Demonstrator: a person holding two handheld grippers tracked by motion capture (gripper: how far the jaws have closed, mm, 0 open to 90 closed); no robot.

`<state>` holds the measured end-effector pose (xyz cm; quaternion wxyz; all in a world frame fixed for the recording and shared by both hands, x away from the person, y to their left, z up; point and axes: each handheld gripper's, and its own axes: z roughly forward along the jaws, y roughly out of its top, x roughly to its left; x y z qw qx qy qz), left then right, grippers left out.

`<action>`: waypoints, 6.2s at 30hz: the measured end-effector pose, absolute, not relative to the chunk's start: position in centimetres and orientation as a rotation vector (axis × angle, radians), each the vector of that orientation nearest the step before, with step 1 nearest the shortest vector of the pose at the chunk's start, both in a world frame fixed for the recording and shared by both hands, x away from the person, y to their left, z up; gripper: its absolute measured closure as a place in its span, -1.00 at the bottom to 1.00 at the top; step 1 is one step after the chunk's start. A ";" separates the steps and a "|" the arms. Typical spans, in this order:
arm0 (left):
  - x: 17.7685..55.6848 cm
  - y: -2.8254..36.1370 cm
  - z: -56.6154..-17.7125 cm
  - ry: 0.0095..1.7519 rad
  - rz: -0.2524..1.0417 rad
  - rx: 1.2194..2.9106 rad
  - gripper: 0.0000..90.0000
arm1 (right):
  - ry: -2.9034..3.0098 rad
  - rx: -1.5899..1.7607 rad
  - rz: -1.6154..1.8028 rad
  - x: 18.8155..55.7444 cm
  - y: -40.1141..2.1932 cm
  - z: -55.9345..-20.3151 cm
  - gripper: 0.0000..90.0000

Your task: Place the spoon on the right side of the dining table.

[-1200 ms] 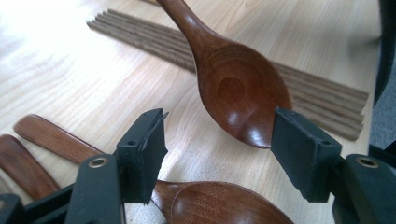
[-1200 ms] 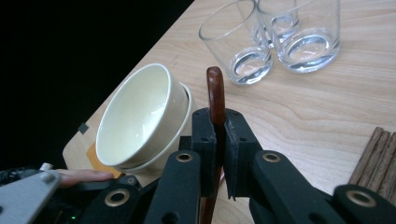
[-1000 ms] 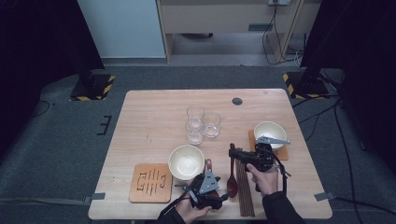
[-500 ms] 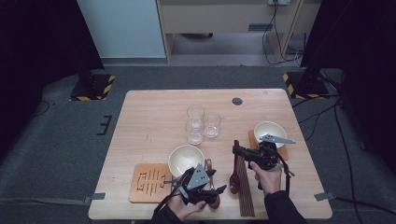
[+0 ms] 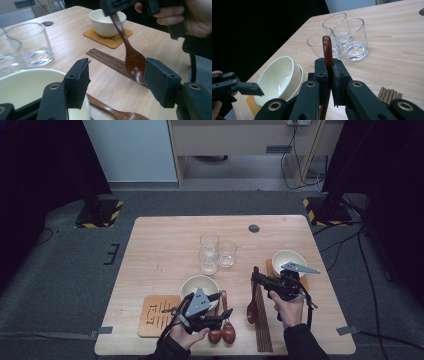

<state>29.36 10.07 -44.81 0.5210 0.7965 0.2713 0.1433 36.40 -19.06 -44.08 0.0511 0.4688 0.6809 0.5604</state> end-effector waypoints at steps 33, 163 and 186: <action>31.7 17.8 -44.3 0.888 0.495 1.798 -0.20 | 2.001 1.419 1.696 36.4 -19.5 -43.3 0.88; 38.8 28.3 -53.7 1.544 0.646 1.916 -0.93 | 1.418 1.511 1.652 43.1 -25.7 -39.0 0.88; 38.8 28.3 -53.7 1.544 0.645 1.916 -0.93 | 1.332 1.588 1.583 44.1 -27.9 -39.4 0.87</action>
